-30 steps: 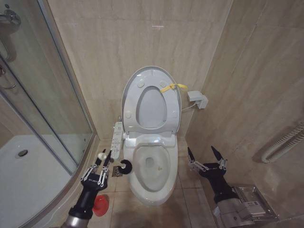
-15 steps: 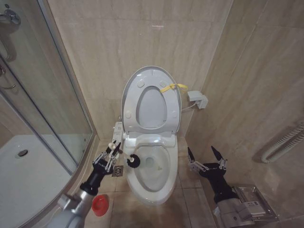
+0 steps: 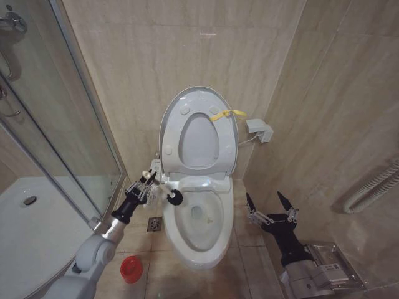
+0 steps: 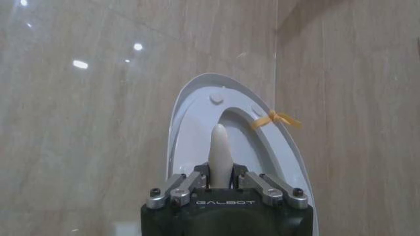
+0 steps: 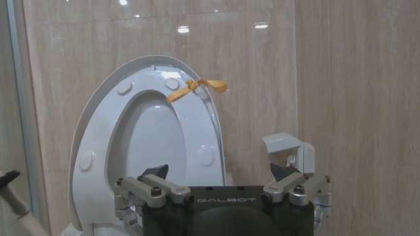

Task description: Open the toilet lid, clean the toilet bowl with a toilet brush, close the toilet lid, and flush.

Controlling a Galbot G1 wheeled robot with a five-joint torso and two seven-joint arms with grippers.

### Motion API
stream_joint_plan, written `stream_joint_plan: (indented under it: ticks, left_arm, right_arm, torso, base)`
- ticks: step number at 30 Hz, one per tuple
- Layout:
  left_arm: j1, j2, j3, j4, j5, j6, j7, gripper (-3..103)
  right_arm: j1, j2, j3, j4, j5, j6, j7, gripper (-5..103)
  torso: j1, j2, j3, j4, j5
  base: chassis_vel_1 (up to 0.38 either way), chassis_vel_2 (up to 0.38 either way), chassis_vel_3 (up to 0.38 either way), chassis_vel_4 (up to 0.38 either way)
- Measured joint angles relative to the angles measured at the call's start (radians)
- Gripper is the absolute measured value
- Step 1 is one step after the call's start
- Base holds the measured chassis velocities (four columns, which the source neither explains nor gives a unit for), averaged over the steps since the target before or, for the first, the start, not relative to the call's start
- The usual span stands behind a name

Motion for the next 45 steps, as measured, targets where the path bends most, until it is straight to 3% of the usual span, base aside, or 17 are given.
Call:
stream_joint_plan:
  ticks: [9, 16, 25, 36, 45]
  left_arm:
    - [-0.095, -0.032, 0.116, 0.068, -0.032, 0.014, 0.001, 21]
    - [-0.123, -0.083, 0.203, 0.136, 0.004, 0.018, -0.020, 21]
    - [-0.223, -0.128, 0.324, 0.372, 0.051, -0.046, -0.011, 21]
    - [-0.285, -0.181, 0.388, 0.452, 0.062, -0.054, -0.008, 21]
    - [-0.319, -0.216, 0.400, 0.603, 0.054, -0.130, 0.010, 21]
  right_arm:
    - [0.000, 0.000, 0.000, 0.000, 0.000, 0.000, 0.000, 100]
    - [0.000, 0.000, 0.000, 0.000, 0.000, 0.000, 0.000, 100]
    - [0.000, 0.000, 0.000, 0.000, 0.000, 0.000, 0.000, 100]
    - [0.000, 0.000, 0.000, 0.000, 0.000, 0.000, 0.000, 100]
    - [0.000, 0.000, 0.000, 0.000, 0.000, 0.000, 0.000, 100]
  torso:
    - [0.000, 0.000, 0.000, 0.0000, 0.0002]
    - [0.000, 0.000, 0.000, 0.0000, 0.0003]
    - [0.000, 0.000, 0.000, 0.0001, 0.0002]
    - [0.000, 0.000, 0.000, 0.0000, 0.0003]
    - [0.000, 0.000, 0.000, 0.0002, 0.0001]
  base:
    - [0.000, 0.000, 0.000, 0.000]
    - [0.000, 0.000, 0.000, 0.000]
    - [0.000, 0.000, 0.000, 0.000]
    - [0.000, 0.000, 0.000, 0.000]
    - [0.000, 0.000, 0.000, 0.000]
